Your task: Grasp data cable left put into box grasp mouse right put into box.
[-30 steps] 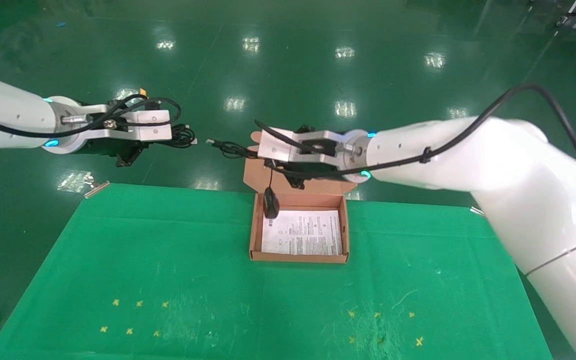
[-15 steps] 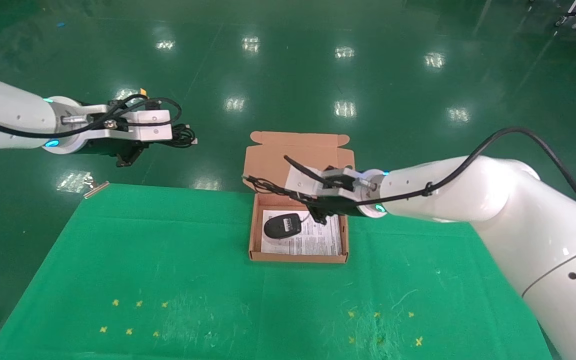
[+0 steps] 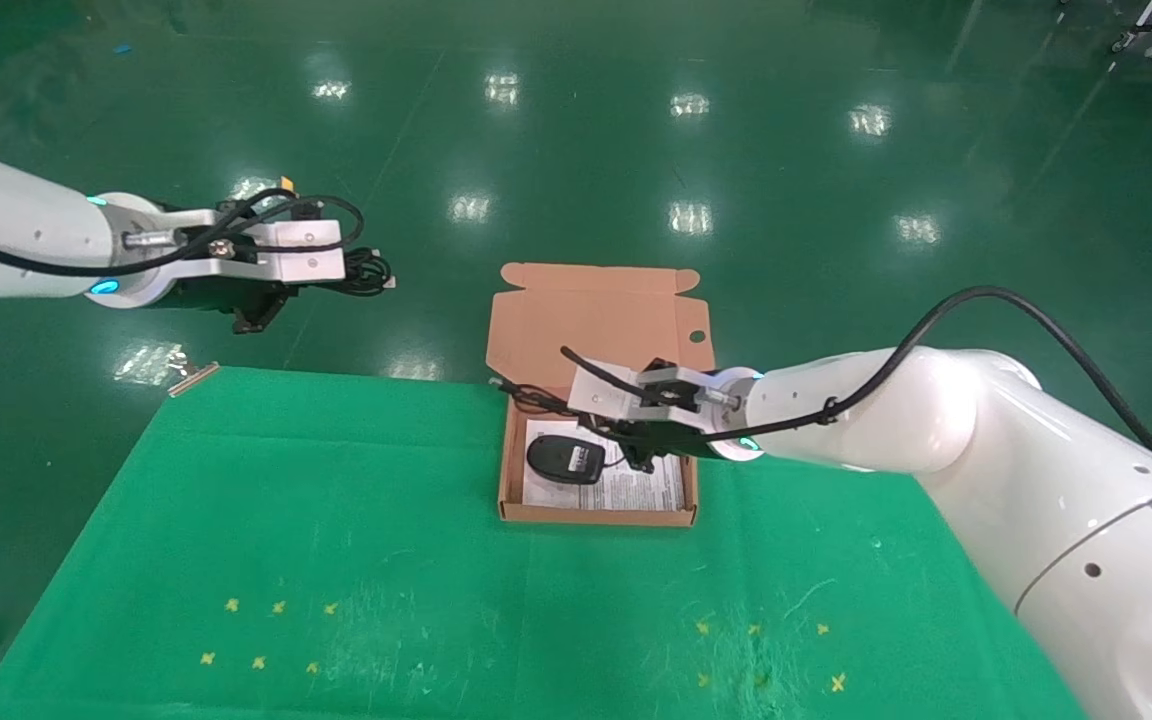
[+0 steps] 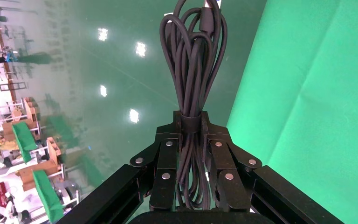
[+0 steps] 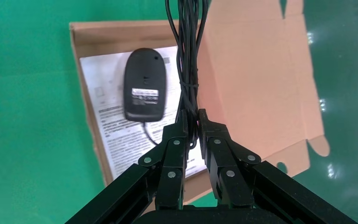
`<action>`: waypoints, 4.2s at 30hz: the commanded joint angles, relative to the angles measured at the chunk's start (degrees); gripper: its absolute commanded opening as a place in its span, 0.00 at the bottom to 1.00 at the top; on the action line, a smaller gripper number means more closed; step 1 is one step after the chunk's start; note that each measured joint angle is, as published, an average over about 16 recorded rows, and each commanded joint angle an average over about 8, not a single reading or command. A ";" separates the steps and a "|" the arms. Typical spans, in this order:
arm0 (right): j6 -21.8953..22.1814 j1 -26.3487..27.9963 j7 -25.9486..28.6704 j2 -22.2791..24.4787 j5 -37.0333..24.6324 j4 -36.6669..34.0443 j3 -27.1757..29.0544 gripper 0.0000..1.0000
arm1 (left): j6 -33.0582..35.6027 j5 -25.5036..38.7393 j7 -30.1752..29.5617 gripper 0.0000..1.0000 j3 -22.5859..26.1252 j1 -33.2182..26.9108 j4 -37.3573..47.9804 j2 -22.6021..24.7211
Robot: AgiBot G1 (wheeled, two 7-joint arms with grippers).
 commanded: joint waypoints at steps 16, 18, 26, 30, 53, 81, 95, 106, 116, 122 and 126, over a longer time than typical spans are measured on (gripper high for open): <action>0.14 -0.35 0.76 2.69 1.59 3.60 -1.20 1.00 | -2.04 -1.60 0.50 0.00 0.69 4.01 -1.23 2.01; 0.02 -0.25 0.92 3.44 1.65 4.14 -1.09 1.00 | -3.23 -1.54 0.49 0.00 0.92 5.29 -1.57 2.69; -0.16 0.86 2.88 7.82 0.36 7.25 -0.69 1.00 | -10.08 -0.37 1.12 0.00 1.97 9.87 0.14 6.85; -0.51 1.34 4.79 10.79 -1.09 10.02 -0.64 1.00 | -14.40 -0.58 2.74 0.00 2.50 11.53 3.44 10.11; -4.56 -0.76 21.20 26.31 -10.10 30.99 0.20 1.00 | -32.84 -16.68 13.57 0.00 16.77 13.95 16.25 18.56; -5.84 -1.16 24.52 27.72 -11.70 33.87 0.43 1.00 | -35.12 -22.25 12.48 1.00 22.77 12.24 15.78 18.28; -7.32 4.03 24.03 29.22 -14.97 36.74 1.48 1.00 | -36.52 -23.62 9.25 1.00 19.96 6.75 13.82 14.46; -11.24 3.40 22.02 30.33 -10.41 37.75 3.93 1.00 | -32.55 -28.57 9.11 1.00 15.25 7.37 12.20 10.89; -17.12 -2.53 17.39 32.53 3.37 37.96 10.40 1.00 | -22.39 -40.03 10.51 1.00 6.11 13.15 7.38 4.44; -20.66 -6.11 14.60 33.85 11.67 38.09 14.30 1.00 | -16.27 -46.93 11.35 1.00 0.61 16.63 4.48 0.56; -23.01 -8.48 12.75 34.73 17.17 38.17 16.88 1.00 | -12.22 -51.51 11.91 1.00 -3.03 18.94 2.56 -2.02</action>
